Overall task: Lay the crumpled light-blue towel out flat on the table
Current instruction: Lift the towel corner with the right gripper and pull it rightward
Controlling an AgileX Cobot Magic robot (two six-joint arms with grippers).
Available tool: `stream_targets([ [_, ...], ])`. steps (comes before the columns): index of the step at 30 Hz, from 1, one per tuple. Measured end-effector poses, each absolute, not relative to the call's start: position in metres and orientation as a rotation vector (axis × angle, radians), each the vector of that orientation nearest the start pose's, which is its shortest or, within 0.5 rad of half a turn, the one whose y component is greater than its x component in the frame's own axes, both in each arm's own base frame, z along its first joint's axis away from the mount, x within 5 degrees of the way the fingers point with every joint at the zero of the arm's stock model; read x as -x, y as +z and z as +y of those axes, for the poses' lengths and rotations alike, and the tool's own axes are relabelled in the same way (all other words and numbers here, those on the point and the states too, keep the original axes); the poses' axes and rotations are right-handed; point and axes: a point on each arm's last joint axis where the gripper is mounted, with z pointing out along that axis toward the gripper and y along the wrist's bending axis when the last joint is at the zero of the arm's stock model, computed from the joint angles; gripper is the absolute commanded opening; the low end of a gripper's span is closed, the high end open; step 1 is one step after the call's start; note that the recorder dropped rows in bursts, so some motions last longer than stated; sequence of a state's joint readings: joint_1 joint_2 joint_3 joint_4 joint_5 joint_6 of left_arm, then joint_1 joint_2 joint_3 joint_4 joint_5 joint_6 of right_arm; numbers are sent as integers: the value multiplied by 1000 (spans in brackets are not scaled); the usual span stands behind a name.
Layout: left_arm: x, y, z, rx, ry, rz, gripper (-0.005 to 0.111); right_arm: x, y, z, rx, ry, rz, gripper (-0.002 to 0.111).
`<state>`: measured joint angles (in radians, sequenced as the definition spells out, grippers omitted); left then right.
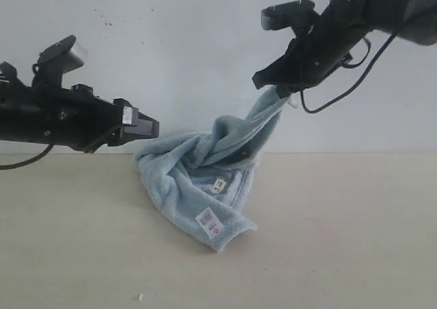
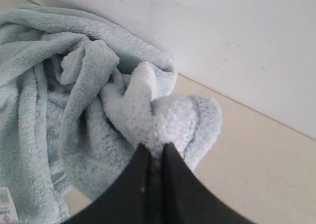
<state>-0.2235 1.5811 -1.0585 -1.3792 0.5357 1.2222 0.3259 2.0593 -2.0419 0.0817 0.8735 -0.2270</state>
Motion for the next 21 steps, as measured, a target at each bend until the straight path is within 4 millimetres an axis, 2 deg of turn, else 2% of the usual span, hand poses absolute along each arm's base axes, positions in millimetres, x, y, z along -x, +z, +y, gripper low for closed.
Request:
stream_targets([
  [4,-305,276,-114,-410,-750,2104,52,-423,346,149,653,134,2314,3],
  [9,-284,260,-108,-413,-721,2150,52,-379,348,132,694,90,2347,3],
  [13,-274,244,-107,-423,-731,2200,52,-351,353,111,657,54,2305,3],
  [17,-267,239,-118,-531,-777,2200,59,-336,361,75,544,8,2281,3],
  [21,-263,225,-140,-642,-802,2225,66,-337,366,30,384,-59,2304,3],
])
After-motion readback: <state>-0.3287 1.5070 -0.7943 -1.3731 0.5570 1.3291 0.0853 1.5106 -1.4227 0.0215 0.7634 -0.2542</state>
